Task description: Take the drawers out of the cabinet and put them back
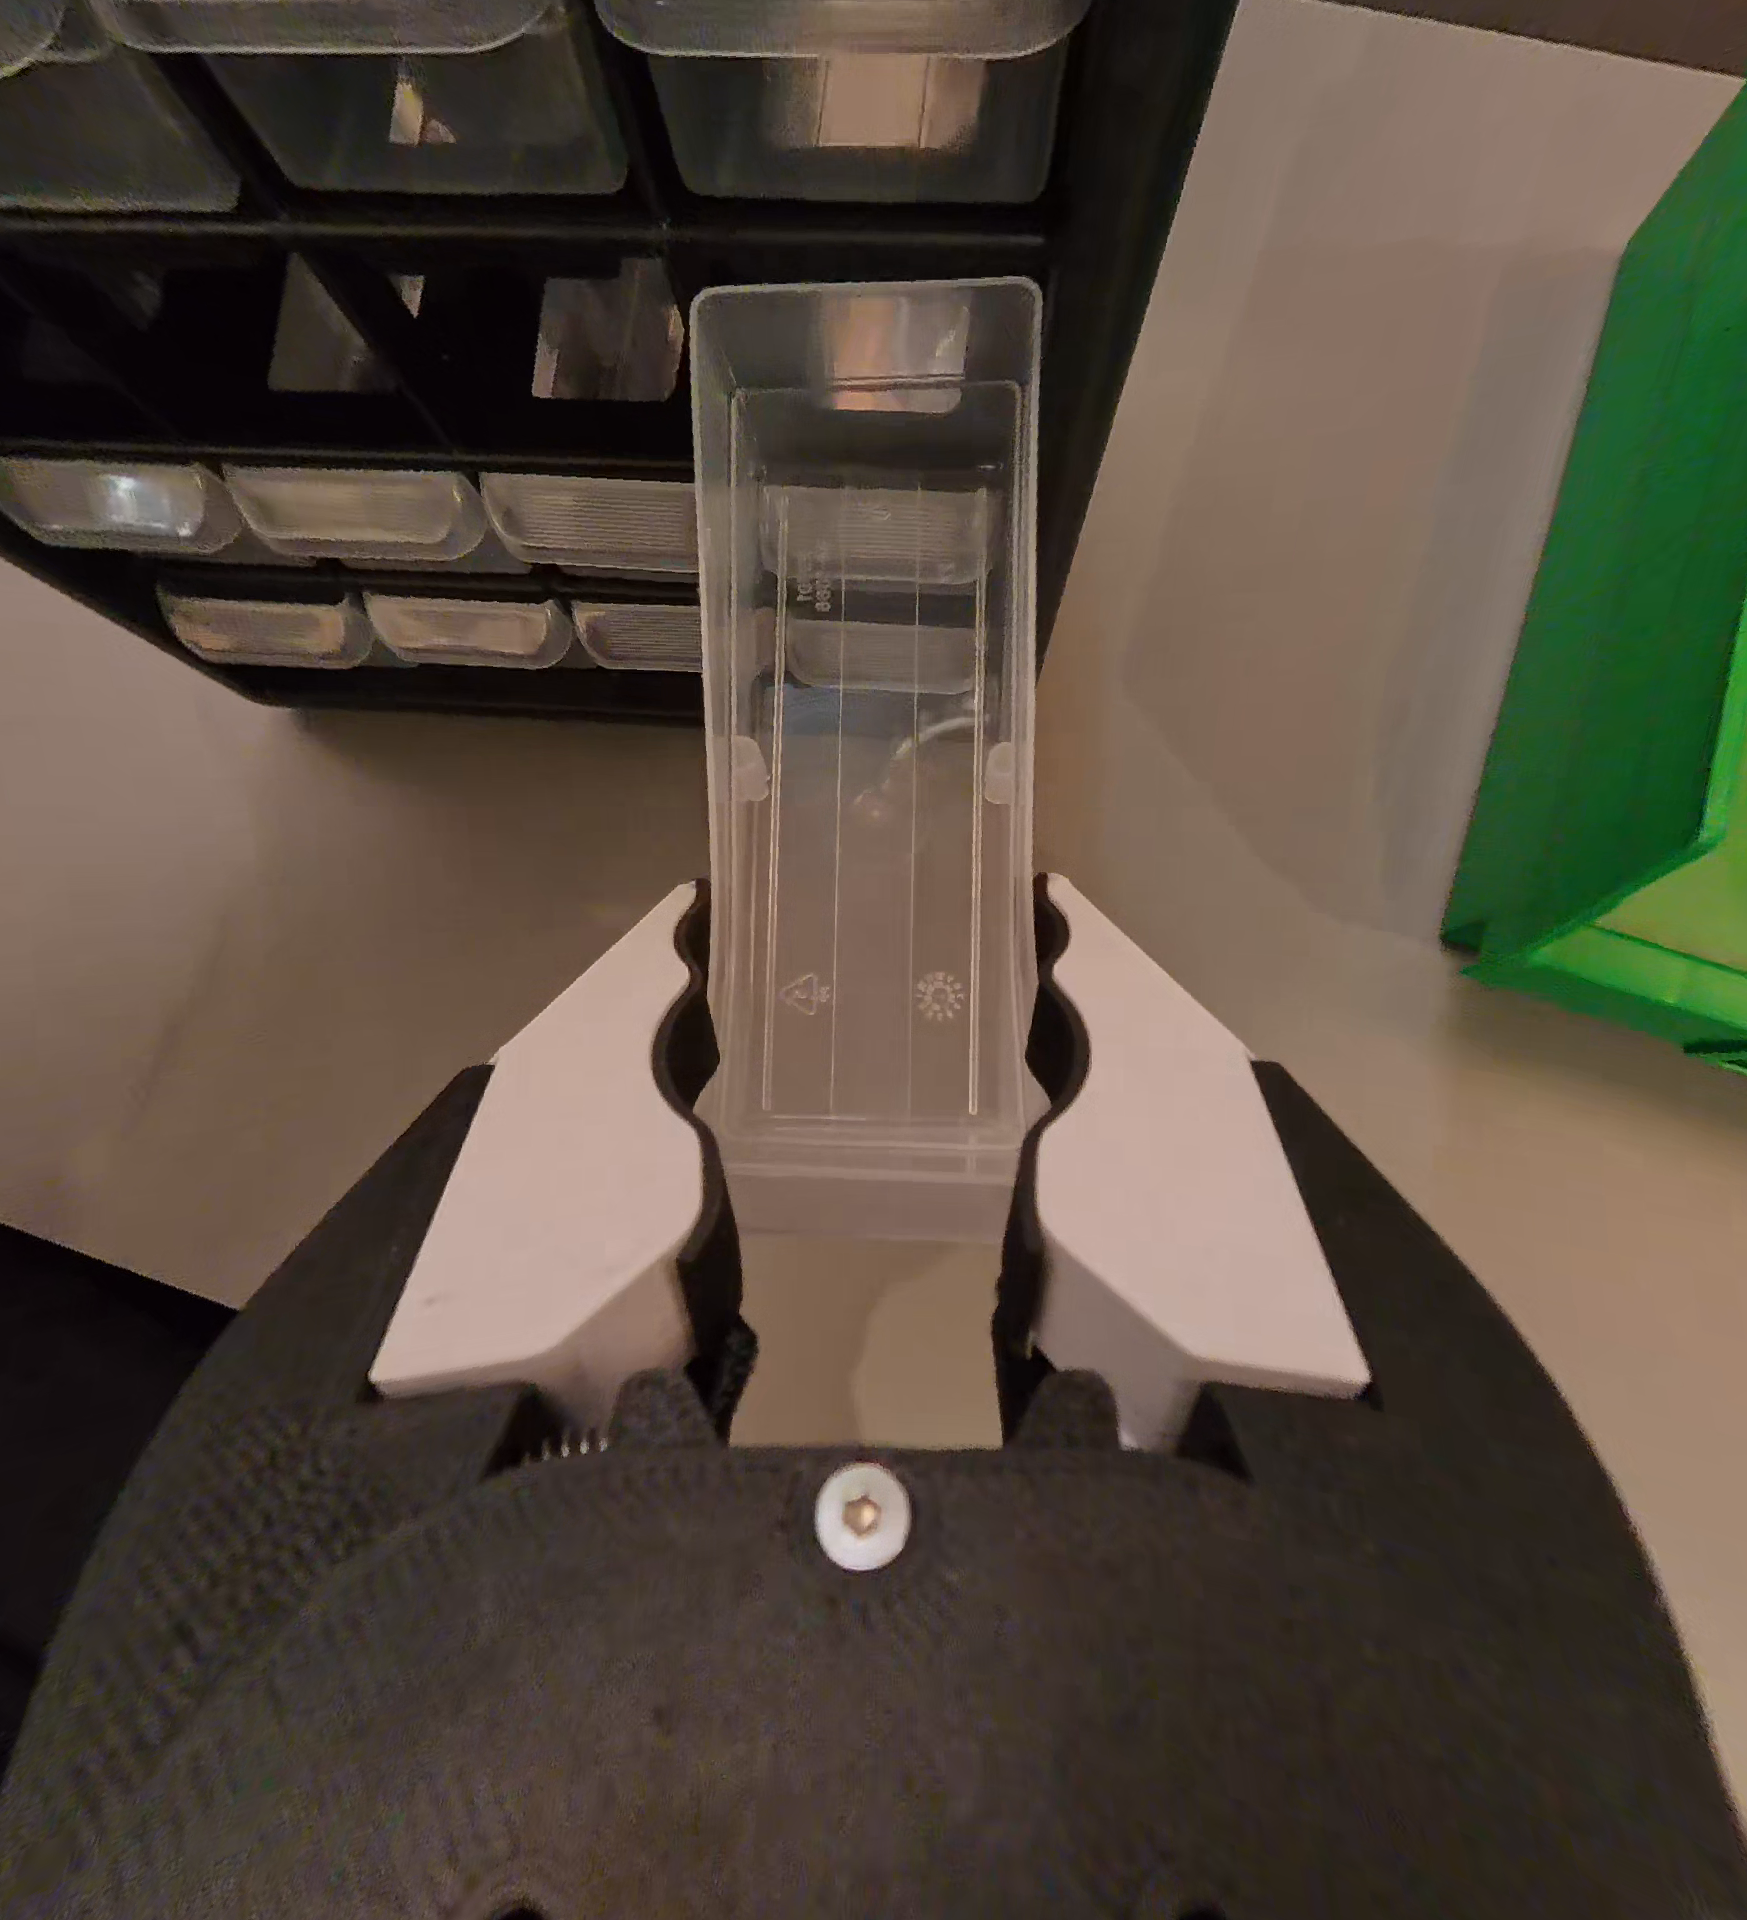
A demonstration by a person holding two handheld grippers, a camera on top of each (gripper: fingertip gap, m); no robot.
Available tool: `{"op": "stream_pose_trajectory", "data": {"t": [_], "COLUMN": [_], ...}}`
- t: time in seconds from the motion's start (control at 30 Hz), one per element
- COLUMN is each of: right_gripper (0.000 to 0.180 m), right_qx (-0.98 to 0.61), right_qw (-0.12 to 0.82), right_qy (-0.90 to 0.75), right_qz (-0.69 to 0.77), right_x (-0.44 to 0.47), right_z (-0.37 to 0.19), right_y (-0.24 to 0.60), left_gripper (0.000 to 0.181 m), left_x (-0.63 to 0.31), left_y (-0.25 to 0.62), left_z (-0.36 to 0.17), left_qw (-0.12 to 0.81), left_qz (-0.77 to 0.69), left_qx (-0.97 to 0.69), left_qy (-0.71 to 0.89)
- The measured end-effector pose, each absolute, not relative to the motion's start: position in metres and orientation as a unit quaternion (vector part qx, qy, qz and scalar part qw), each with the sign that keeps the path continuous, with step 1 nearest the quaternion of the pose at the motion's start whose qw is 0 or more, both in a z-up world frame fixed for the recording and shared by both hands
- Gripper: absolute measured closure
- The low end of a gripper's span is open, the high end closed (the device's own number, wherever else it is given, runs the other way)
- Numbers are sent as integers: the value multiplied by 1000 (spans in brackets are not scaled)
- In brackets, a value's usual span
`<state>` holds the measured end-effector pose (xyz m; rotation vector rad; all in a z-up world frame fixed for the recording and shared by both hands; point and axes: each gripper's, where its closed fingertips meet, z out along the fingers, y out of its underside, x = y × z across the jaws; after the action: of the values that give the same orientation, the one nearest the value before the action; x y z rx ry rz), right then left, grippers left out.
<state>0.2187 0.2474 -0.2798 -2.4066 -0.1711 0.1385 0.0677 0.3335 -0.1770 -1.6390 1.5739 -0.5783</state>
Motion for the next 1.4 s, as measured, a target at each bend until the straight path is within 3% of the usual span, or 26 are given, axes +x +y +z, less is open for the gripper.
{"op": "stream_pose_trajectory", "data": {"t": [0.87, 1.4], "right_gripper": [123, 122], "right_qx": [-960, -975], "right_qw": [259, 183], "right_qy": [-88, -116], "right_qz": [51, 40], "right_x": [228, 234], "right_z": [-284, -279], "right_y": [246, 242], "left_gripper": [129, 129], "left_x": [77, 80], "left_y": [327, 331], "left_z": [-178, -176], "left_qw": [392, 323], "left_qz": [-214, -223], "left_qx": [-645, -672], "left_qy": [620, 628]}}
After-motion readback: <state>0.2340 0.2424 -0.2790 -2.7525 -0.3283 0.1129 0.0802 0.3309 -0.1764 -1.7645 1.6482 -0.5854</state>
